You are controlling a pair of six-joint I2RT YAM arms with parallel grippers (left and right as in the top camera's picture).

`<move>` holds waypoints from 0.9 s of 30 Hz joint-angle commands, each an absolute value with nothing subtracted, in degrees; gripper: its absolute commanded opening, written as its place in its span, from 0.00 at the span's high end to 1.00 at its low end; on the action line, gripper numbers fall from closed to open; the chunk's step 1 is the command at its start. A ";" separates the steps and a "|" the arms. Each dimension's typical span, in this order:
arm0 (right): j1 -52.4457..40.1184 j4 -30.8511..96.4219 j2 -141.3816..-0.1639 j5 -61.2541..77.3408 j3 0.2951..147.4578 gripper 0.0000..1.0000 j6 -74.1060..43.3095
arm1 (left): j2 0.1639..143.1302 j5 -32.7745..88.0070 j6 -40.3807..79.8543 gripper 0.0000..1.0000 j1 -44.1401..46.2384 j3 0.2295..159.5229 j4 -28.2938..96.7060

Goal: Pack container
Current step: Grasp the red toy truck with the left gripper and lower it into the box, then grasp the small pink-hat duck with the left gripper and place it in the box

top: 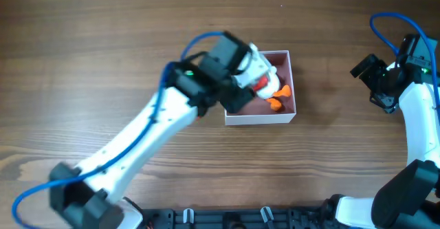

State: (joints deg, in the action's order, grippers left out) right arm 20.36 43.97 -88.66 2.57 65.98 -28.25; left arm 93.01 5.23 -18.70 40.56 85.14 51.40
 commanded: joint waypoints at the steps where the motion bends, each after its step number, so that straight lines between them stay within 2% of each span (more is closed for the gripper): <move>1: 20.16 43.68 -89.17 3.05 65.58 0.00 -28.60 | 101.49 4.82 -29.82 0.63 42.00 85.08 50.37; 5: 20.16 43.68 -89.17 3.05 65.58 0.00 -28.58 | 107.55 4.05 -29.80 0.63 42.00 85.08 48.80; 7: 20.16 43.66 -89.17 3.05 65.58 0.00 -28.62 | 109.16 3.97 -29.80 0.59 42.00 85.08 48.58; 9: 20.16 43.68 -89.17 3.05 65.58 0.01 -28.60 | 109.32 3.49 -29.74 0.50 42.00 85.08 48.38; 10: 20.16 43.68 -89.17 3.05 65.60 0.00 -28.60 | 109.30 2.81 -29.74 0.23 42.00 85.10 48.36; 11: 20.16 43.66 -89.17 3.05 65.58 0.00 -28.60 | 109.19 1.78 -29.30 0.00 42.00 85.10 48.42; 18: 20.16 43.66 -89.17 3.05 65.58 0.00 -28.60 | 106.80 -0.14 -22.55 0.00 42.00 85.67 48.62; 23: 20.16 43.68 -89.17 3.05 65.58 0.00 -28.60 | 98.35 -6.46 -12.10 0.00 41.95 87.44 49.06; 27: 20.16 43.66 -89.17 3.05 65.58 0.01 -28.60 | 90.67 -6.59 -4.93 0.00 39.62 87.44 52.62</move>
